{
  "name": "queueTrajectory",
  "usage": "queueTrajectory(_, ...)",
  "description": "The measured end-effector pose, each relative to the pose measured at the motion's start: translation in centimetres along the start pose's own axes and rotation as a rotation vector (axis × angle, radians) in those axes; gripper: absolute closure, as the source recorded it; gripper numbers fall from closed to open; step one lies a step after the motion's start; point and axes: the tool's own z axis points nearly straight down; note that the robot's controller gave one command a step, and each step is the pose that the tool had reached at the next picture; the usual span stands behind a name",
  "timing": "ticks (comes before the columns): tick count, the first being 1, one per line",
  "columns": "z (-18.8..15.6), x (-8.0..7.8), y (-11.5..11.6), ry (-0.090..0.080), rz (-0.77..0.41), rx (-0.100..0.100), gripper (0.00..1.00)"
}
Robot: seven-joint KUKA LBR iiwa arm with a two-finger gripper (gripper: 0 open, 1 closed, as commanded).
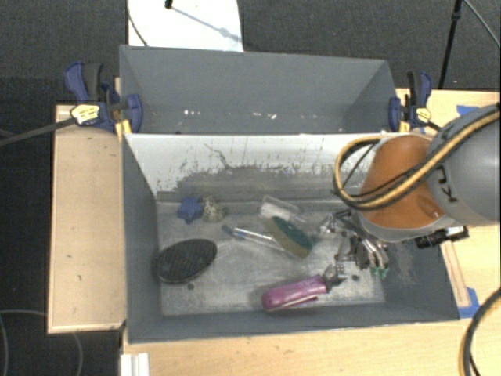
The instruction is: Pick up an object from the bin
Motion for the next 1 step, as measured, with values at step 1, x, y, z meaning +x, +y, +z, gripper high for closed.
queueTrajectory(1, -4.17, -5.60, 3.45, -0.012, 0.188, 0.000, 0.00)
